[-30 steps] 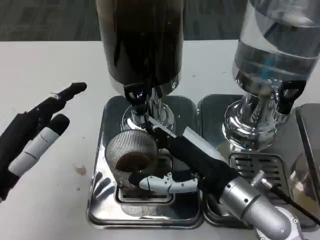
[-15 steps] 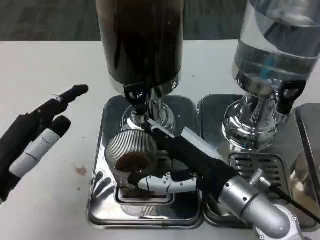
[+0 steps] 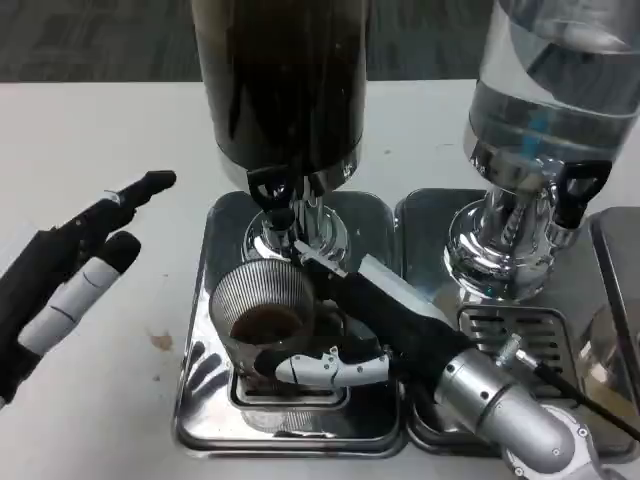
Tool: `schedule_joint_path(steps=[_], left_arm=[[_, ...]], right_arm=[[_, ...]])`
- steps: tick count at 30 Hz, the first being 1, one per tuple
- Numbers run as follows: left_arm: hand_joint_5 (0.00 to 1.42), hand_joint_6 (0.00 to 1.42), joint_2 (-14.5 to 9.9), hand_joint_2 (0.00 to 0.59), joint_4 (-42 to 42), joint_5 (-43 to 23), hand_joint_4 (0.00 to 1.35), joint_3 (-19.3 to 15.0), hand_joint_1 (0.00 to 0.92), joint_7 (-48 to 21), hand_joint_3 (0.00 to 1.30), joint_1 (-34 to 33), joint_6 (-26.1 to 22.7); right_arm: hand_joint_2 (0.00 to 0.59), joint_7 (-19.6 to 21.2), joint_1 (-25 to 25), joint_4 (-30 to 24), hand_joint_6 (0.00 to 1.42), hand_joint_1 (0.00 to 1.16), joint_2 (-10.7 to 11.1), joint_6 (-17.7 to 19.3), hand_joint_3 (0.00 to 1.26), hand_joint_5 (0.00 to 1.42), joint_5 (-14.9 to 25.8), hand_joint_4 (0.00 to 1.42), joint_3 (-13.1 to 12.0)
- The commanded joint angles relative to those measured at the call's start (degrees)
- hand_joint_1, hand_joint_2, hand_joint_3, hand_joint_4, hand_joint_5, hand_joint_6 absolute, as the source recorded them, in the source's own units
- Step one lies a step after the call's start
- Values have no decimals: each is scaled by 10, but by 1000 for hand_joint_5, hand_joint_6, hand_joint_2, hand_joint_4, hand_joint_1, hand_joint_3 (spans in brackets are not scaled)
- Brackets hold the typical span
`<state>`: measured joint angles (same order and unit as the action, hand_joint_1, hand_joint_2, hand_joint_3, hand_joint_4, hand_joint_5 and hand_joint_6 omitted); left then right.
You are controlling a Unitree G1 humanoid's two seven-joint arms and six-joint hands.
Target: Grasp the cup under the faucet to collect the drink, then remove the cup.
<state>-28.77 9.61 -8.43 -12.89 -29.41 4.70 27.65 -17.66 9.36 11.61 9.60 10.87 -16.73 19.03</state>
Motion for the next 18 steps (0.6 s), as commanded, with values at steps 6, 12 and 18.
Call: schedule_joint_path(steps=[6, 12, 18], left_arm=[[48, 42, -5, 116, 2, -3, 97, -1, 0, -5, 182, -2, 2], [50, 42, -5, 115, 2, -3, 102, -1, 0, -4, 182, -1, 2], [56, 42, -4, 120, 0, -3, 104, -2, 0, -3, 182, 2, 2]], right_arm=[[189, 24, 3, -8, 197, 753, -7, -19, 21, 90, -22, 14, 8], [190, 36, 3, -3, 237, 765, -11, -17, 82, 140, -23, 63, 10], [190, 42, 2, 1, 289, 765, -11, -14, 145, 201, -21, 129, 13]])
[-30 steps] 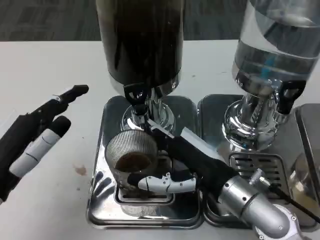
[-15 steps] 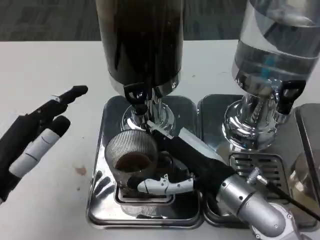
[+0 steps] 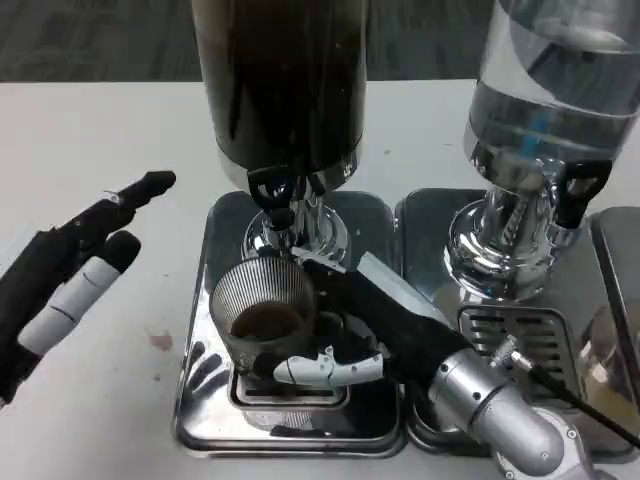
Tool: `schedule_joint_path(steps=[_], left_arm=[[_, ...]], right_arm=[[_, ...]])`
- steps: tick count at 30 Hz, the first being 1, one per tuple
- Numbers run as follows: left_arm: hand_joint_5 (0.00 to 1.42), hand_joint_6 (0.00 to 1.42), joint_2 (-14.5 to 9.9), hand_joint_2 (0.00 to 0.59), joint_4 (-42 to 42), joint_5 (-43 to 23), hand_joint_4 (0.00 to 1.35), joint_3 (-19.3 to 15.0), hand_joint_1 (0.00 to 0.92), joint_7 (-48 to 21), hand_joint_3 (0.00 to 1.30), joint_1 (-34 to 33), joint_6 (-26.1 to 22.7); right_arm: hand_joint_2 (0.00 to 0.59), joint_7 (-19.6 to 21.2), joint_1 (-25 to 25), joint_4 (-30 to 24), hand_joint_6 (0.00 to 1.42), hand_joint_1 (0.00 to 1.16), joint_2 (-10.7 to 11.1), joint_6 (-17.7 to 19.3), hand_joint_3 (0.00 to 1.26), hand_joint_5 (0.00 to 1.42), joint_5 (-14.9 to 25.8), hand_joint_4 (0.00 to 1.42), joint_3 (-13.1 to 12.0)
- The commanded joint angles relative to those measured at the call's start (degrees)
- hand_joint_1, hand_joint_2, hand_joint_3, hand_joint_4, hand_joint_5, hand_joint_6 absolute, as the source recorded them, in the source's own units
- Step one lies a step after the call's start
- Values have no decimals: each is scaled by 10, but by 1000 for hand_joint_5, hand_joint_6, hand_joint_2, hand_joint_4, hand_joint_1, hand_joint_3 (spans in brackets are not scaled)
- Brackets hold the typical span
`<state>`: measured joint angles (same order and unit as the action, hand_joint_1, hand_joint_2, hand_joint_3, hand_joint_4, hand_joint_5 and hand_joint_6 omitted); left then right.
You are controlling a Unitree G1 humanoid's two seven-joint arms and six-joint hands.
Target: Grasp the cup under the faucet to collect the drink, then remove the cup.
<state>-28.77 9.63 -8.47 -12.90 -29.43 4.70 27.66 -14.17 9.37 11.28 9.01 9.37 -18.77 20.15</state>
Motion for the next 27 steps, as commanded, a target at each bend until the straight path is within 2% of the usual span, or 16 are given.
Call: schedule_joint_path(steps=[1, 11, 18, 27], left_arm=[[58, 49, -4, 126, 0, -3, 104, -1, 0, -4, 182, 2, 2], [60, 55, -3, 129, 1, -5, 104, 0, 0, -5, 182, 4, 3], [60, 57, -5, 131, 2, -4, 104, 1, 0, -7, 182, 3, 2], [60, 57, -5, 137, 5, -3, 104, 3, 0, -9, 182, -1, 1]], right_arm=[[190, 8, 1, 4, 300, 765, -4, 1, 155, 204, -1, 131, 3], [198, 28, -9, -3, 350, 765, -3, 6, 218, 248, -3, 183, 3], [207, 48, -19, -9, 426, 757, -4, 9, 285, 330, -7, 261, 3], [208, 63, -26, -18, 477, 754, -1, 13, 312, 377, -9, 308, 2]])
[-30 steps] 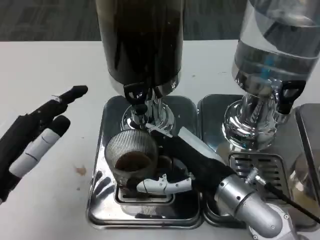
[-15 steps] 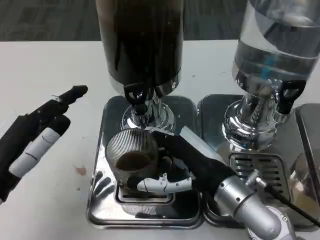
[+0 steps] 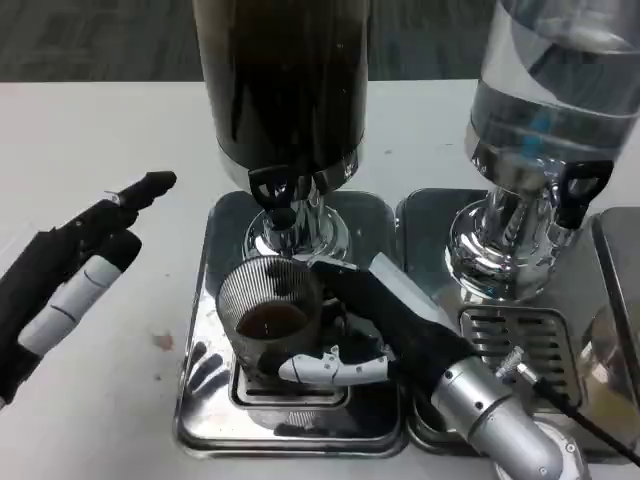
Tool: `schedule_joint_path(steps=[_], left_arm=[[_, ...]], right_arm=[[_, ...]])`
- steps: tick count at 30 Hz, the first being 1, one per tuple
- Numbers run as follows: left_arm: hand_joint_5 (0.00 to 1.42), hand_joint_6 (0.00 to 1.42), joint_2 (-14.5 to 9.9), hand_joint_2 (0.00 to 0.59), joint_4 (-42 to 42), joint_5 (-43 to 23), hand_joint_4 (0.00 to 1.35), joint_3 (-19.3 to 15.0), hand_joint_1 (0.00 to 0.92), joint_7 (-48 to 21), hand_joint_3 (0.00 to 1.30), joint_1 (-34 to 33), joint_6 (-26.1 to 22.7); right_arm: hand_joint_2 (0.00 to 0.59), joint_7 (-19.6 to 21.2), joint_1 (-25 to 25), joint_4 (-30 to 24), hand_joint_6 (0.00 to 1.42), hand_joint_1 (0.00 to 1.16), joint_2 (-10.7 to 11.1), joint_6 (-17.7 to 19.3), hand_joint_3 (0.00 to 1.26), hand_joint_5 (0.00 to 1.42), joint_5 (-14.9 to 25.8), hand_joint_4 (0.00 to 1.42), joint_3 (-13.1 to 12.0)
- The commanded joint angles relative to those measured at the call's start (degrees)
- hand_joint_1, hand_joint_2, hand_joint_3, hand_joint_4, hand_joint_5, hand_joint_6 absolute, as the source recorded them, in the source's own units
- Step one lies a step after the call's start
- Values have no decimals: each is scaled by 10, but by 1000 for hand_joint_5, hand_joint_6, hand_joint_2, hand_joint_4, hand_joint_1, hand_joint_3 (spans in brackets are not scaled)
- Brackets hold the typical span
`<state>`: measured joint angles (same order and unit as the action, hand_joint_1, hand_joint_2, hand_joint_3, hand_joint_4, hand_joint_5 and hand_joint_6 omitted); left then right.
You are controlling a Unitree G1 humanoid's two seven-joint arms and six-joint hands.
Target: Grasp the cup under the faucet to collect the drink, then remove the cup.
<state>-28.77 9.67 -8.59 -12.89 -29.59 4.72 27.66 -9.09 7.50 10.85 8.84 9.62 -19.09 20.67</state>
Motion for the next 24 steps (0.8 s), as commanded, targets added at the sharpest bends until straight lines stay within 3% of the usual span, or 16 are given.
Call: schedule_joint_path(steps=[1, 24], left_arm=[[60, 57, -5, 138, 5, -2, 104, 3, 0, -8, 182, -1, 1], [60, 75, -4, 145, 32, 1, 104, 12, 0, -14, 173, -19, 7]], right_arm=[[208, 12, -8, -14, 477, 754, 0, 11, 313, 379, -5, 308, -4], [208, 20, -35, -60, 538, 754, 9, 1, 360, 468, -5, 377, -20]])
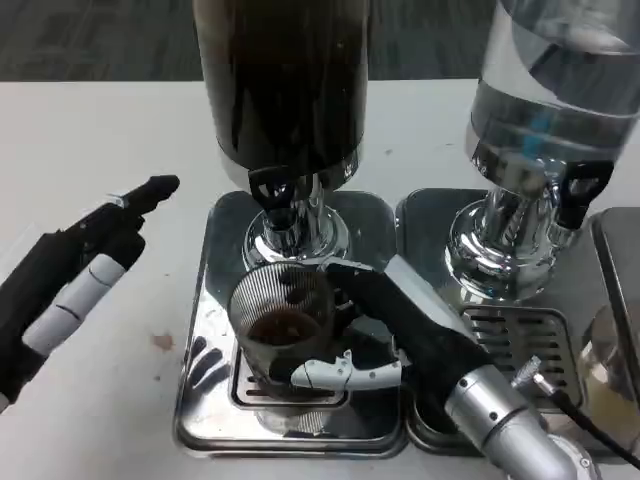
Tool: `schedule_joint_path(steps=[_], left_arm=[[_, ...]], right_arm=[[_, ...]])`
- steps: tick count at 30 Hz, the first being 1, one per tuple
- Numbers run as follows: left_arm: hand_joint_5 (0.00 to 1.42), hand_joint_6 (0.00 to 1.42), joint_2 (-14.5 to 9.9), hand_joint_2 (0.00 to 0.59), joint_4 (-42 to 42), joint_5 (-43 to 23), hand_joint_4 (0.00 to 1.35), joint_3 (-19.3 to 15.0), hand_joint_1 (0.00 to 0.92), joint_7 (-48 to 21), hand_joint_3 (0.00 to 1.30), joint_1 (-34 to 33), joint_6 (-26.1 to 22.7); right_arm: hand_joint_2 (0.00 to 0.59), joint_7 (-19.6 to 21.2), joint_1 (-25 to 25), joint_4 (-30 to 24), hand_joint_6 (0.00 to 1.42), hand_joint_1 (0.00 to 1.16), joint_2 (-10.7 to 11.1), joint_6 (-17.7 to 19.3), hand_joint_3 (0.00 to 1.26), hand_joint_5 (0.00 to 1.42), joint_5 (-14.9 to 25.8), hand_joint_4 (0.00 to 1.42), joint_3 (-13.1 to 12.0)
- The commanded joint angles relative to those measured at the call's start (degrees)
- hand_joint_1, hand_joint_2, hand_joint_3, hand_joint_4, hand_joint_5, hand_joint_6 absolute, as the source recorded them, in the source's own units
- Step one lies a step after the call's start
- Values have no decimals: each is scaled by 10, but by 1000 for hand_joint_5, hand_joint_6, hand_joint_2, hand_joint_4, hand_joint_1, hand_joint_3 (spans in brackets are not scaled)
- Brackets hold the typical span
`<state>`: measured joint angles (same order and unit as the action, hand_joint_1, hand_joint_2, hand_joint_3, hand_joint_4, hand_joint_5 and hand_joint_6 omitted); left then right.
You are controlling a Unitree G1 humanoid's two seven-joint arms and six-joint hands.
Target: Grasp the cup under the faucet to collect the drink, then remove the cup.
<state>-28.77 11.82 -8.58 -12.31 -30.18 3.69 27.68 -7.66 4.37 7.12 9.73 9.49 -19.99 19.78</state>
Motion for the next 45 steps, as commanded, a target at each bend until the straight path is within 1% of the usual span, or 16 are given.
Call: schedule_joint_path(steps=[1, 5, 18, 37, 45], left_arm=[[60, 75, -4, 145, 11, 1, 104, 6, 0, -8, 172, -9, 7], [60, 76, -4, 146, 18, 1, 104, 8, 0, -10, 170, -13, 8], [61, 77, -2, 147, 31, 4, 95, 11, 0, -13, 169, -20, 12], [62, 77, -4, 148, 45, 2, 94, 19, 0, -15, 161, -27, 15], [62, 77, -5, 148, 49, 5, 94, 20, 0, -15, 161, -25, 17]], right_arm=[[208, 5, -6, -24, 538, 754, 1, 2, 361, 469, 5, 377, -13], [220, 4, -11, -30, 557, 756, 1, 1, 367, 472, 7, 383, -18], [217, 2, -21, -43, 565, 747, 7, -7, 376, 485, 7, 392, -26], [224, 3, -62, -95, 569, 748, 20, -28, 402, 491, 8, 398, -48], [226, 4, -73, -112, 569, 749, 20, -37, 404, 500, 9, 400, -61]])
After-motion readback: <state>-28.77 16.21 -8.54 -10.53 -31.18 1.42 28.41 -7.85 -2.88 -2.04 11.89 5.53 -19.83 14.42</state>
